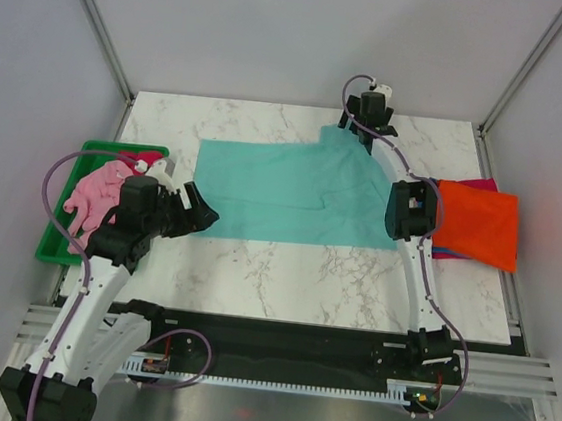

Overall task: Fold and stack the t-shirts
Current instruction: Fold the tshirt

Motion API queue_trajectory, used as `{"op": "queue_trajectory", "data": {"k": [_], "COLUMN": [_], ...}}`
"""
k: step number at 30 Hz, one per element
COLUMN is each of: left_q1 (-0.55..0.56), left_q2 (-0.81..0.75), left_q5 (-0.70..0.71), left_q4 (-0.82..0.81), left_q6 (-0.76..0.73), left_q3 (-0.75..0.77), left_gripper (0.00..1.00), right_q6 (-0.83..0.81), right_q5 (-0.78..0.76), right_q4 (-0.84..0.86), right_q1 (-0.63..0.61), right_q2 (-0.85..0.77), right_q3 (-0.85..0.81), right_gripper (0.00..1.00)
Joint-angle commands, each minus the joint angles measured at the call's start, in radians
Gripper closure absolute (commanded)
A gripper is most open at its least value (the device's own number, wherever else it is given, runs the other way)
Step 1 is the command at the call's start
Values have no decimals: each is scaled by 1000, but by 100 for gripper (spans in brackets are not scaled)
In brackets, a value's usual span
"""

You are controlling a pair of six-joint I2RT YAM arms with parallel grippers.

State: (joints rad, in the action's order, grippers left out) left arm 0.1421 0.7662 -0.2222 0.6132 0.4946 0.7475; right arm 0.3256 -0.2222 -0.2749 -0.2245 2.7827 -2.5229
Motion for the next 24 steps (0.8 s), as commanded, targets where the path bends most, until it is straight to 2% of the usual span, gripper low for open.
{"op": "queue_trajectory", "data": {"k": [1, 5, 7, 8, 12, 16, 21, 24], "left_q1": [4, 4, 4, 4, 4, 4, 4, 4], "left_q2": [4, 13, 18, 21, 28, 24, 24, 30], "left_q5": [-42, -43, -42, -39, -35, -20, -8, 0], "left_q4": [-39, -41, -41, -41, -39, -38, -38, -36], "left_q6": [-44, -44, -44, -44, -47, -47, -47, -48], "left_q3": [0, 0, 0, 0, -2, -2, -2, 0], "left_gripper": [15, 15, 16, 16, 16, 16, 16, 17], "right_q6": [17, 18, 21, 20, 32, 62, 76, 66], "right_q5": [-32, -34, -11, -5, 43, 86, 87, 90], "right_q4": [106, 137, 140, 135, 123, 63, 51, 71], "right_q1": [4, 11, 11, 11, 14, 16, 25, 34], "right_q2": [34, 61, 75, 74, 72, 66, 35, 25], "right_q3": [-60, -69, -80, -80, -73, -65, -5, 12], "right_gripper": [2, 2, 9, 13, 47, 59, 98, 100]}}
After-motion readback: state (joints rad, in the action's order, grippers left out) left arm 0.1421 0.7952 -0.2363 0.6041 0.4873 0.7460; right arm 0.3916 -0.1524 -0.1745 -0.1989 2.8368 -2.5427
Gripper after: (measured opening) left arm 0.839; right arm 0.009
